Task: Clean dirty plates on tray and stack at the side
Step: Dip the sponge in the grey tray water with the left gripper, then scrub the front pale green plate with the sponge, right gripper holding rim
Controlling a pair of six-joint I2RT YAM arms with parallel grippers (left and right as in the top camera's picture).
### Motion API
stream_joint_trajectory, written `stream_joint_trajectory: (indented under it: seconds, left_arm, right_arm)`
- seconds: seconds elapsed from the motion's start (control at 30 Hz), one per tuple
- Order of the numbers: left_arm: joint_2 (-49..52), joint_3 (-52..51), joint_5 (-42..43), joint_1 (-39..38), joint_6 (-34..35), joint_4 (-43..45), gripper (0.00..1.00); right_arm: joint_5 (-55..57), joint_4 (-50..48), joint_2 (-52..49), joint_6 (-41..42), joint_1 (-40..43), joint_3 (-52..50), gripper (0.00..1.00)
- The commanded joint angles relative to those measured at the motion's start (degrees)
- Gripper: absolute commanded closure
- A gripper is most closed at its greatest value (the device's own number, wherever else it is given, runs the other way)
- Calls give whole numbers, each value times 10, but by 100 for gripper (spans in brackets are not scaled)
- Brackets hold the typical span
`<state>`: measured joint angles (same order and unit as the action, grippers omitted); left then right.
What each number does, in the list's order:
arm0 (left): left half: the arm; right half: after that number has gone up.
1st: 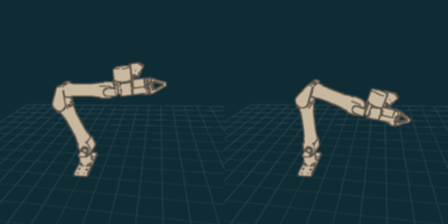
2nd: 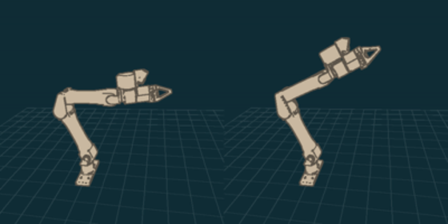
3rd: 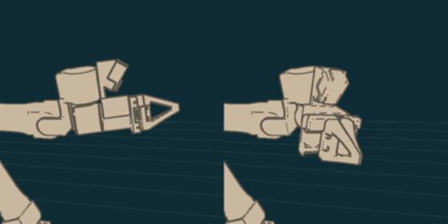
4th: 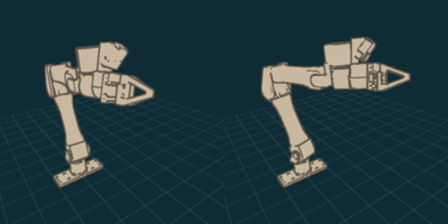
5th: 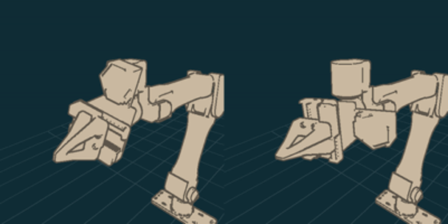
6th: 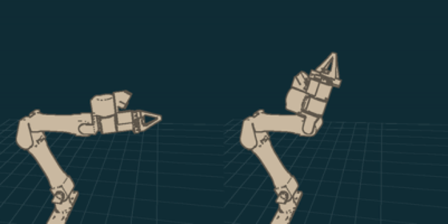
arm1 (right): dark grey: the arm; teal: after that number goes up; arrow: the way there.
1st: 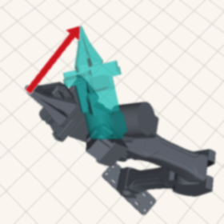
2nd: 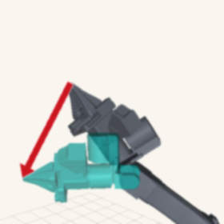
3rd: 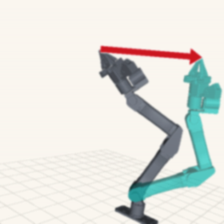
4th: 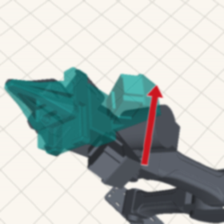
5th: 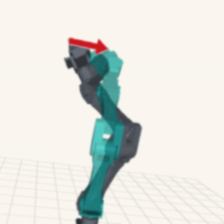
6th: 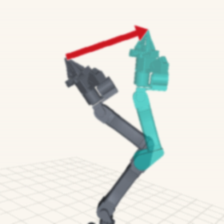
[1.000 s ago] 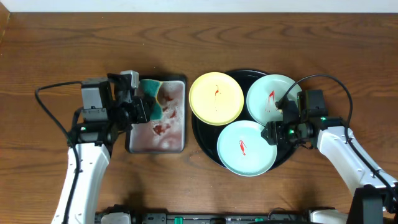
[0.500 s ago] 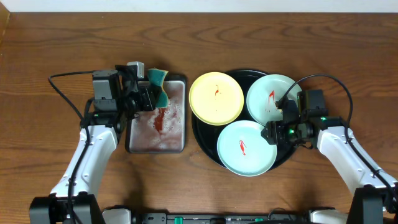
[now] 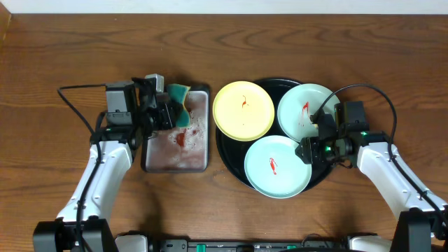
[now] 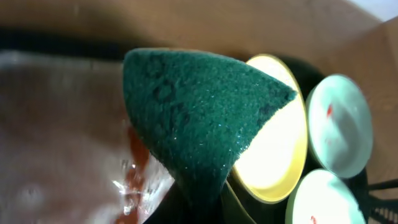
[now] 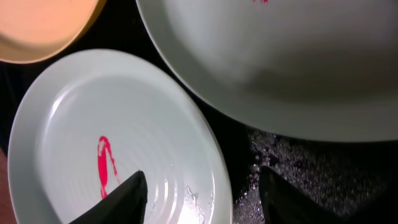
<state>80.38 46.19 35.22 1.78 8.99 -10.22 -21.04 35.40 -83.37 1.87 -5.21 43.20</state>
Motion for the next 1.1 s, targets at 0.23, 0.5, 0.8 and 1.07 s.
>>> stream_joint_trajectory:
  seconds: [0.23, 0.5, 0.8, 1.07]
  left_arm:
    - [37, -2, -231, -124, 2, -118, 93]
    - [36, 37, -258, -171, 47, -149, 93]
    - [68, 96, -178, -337, 173, -76, 92]
    - [169, 96, -112, -470, 278, 84, 93]
  right_arm:
    - [-2, -14, -1, -6, -2, -44, 66]
    - [-2, -29, -1, 0, -1, -46, 99]
    - [-2, -35, -1, 0, -1, -46, 99]
    - [-2, -37, -1, 0, -1, -46, 99]
